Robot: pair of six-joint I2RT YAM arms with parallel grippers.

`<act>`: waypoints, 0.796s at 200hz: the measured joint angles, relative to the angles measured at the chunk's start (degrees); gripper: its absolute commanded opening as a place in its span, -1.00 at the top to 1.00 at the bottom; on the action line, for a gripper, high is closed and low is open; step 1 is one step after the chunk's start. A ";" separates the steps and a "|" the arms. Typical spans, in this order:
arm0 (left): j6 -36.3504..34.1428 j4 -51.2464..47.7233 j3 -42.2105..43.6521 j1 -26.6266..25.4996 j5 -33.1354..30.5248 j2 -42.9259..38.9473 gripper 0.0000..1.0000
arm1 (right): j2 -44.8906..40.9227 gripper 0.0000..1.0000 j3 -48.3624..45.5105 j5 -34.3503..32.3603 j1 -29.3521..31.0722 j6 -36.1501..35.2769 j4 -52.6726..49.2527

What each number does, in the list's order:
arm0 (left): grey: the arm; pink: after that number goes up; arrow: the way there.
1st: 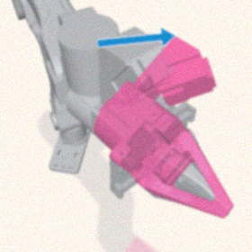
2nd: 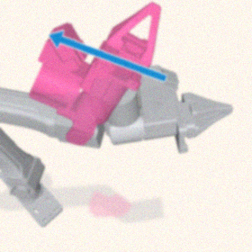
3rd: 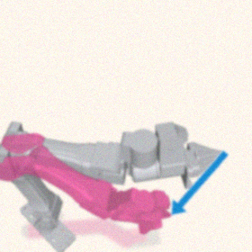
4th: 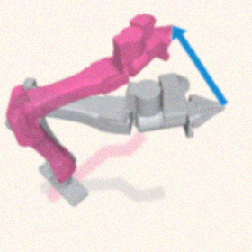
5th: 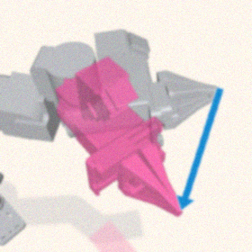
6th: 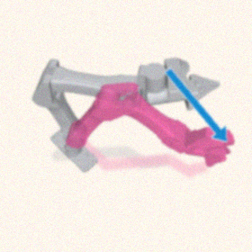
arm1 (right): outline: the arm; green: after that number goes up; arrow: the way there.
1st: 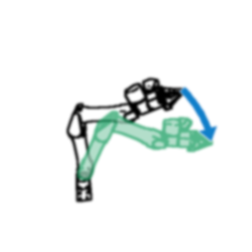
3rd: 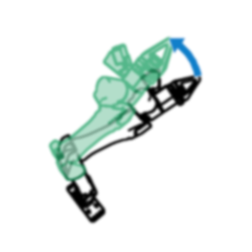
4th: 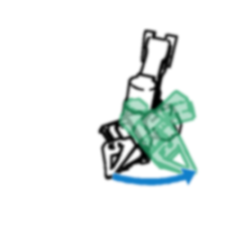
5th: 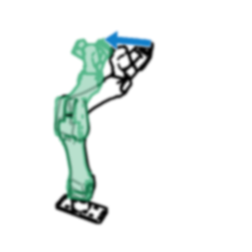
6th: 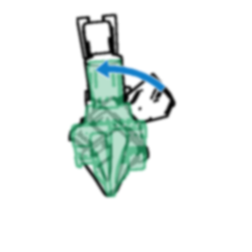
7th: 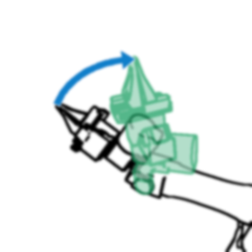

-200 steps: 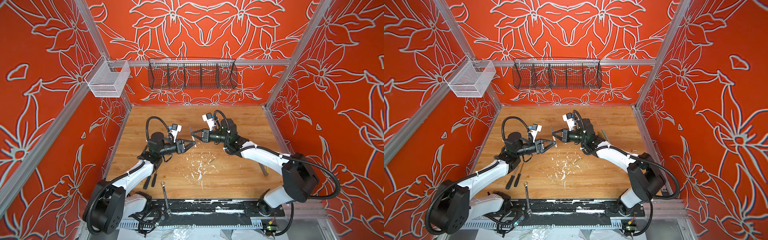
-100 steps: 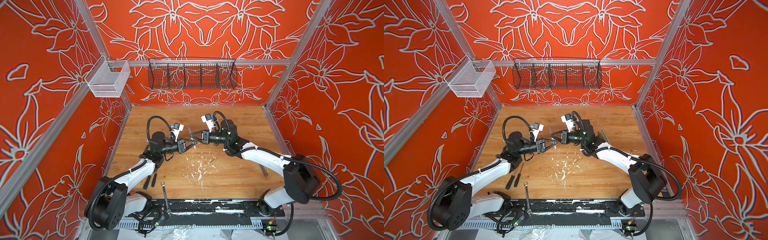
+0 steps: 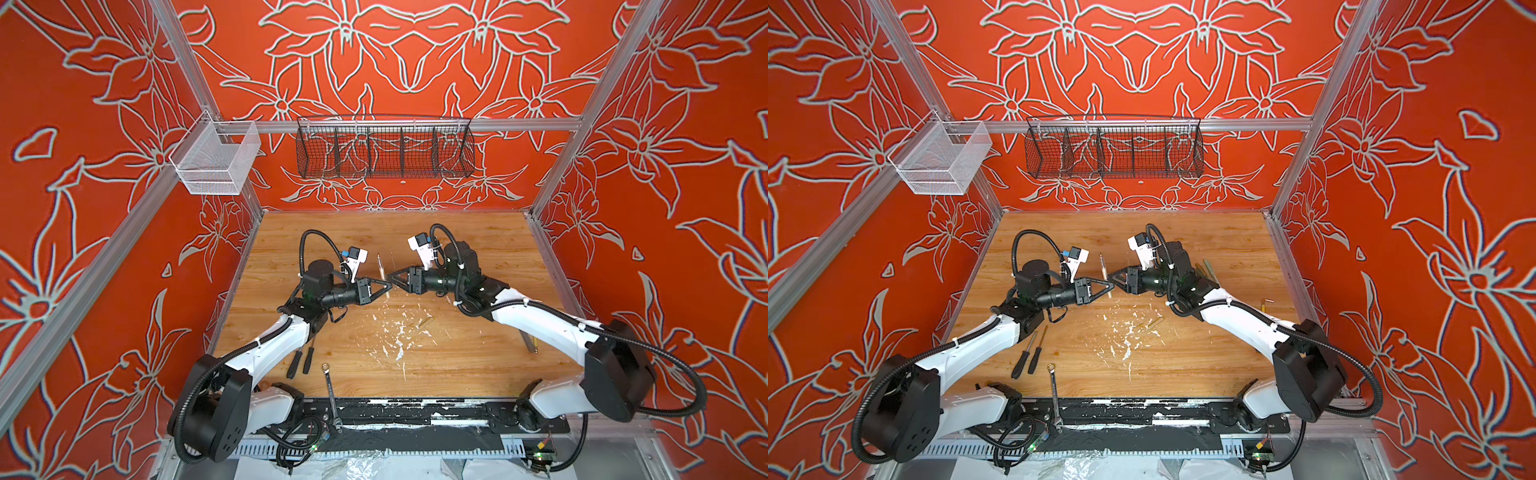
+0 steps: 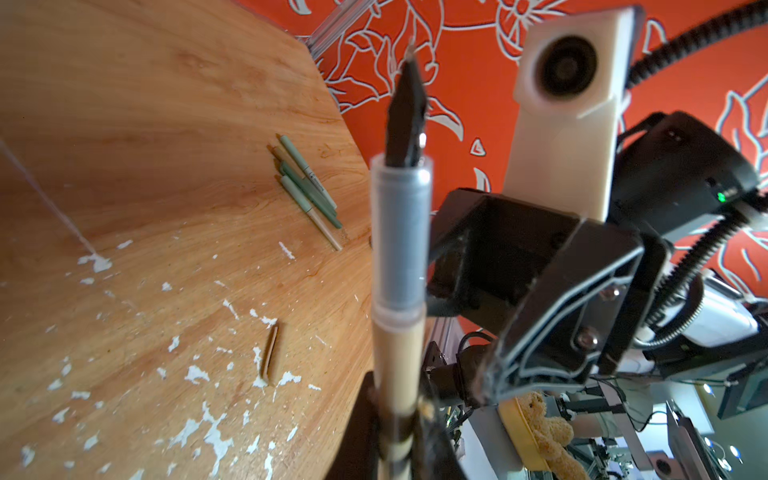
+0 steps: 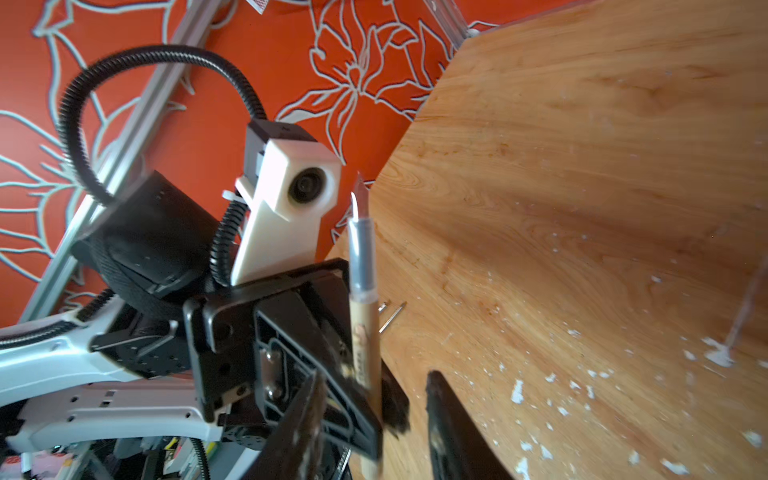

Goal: Insert the pens into the pen caps
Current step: 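Open the right gripper and move it down to the loose beige cap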

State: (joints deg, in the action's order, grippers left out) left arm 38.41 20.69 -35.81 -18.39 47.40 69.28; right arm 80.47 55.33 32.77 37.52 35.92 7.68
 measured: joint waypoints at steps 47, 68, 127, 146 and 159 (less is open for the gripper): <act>-5.46 -19.08 -3.69 0.59 -6.80 -5.27 1.00 | -0.63 -0.35 0.20 -9.73 -0.61 -5.73 -20.94; -7.32 -25.18 -4.26 1.81 -8.70 -7.19 1.00 | 0.46 -0.36 0.17 -12.09 -0.66 -6.78 -27.26; -11.15 -34.34 -5.03 3.96 -11.72 -11.47 1.00 | 5.22 -0.39 -3.87 -13.27 -0.70 -5.68 -32.02; -11.34 -34.80 -5.01 4.11 -12.26 -11.58 1.00 | 7.61 -0.40 -3.89 -13.35 -0.87 -5.38 -32.11; -11.39 -34.82 -5.01 4.13 -12.74 -11.65 1.00 | 9.01 -0.41 -3.89 -13.35 -1.11 -5.27 -31.98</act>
State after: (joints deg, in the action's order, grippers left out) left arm 27.03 -14.13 -40.82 -14.26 34.65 57.63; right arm 89.47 51.44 19.42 36.40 30.65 -24.29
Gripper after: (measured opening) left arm 0.104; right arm 0.699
